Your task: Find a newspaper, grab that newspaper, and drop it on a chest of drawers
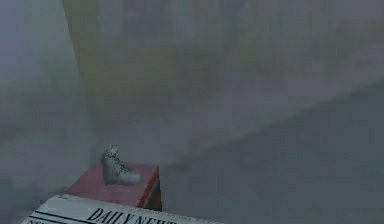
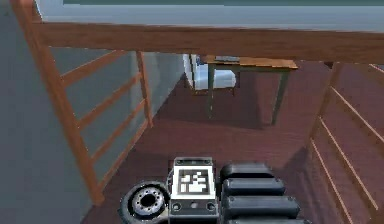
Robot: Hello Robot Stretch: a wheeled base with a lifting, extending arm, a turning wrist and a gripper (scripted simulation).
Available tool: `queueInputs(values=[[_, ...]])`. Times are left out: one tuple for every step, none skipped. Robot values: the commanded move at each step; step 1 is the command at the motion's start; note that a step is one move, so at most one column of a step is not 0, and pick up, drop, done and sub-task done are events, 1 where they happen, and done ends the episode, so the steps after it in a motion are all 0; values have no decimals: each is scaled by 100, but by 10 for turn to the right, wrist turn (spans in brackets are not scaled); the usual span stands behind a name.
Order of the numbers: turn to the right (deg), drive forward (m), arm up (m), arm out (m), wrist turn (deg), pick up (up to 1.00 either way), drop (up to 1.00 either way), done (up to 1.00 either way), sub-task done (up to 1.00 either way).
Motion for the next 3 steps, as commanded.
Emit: queueInputs(values=[[450,0,0,0,0,0,0,0,0],[450,0,0,0,0,0,0,0,0],[150,0,0,0,0,0,0,0,0]])
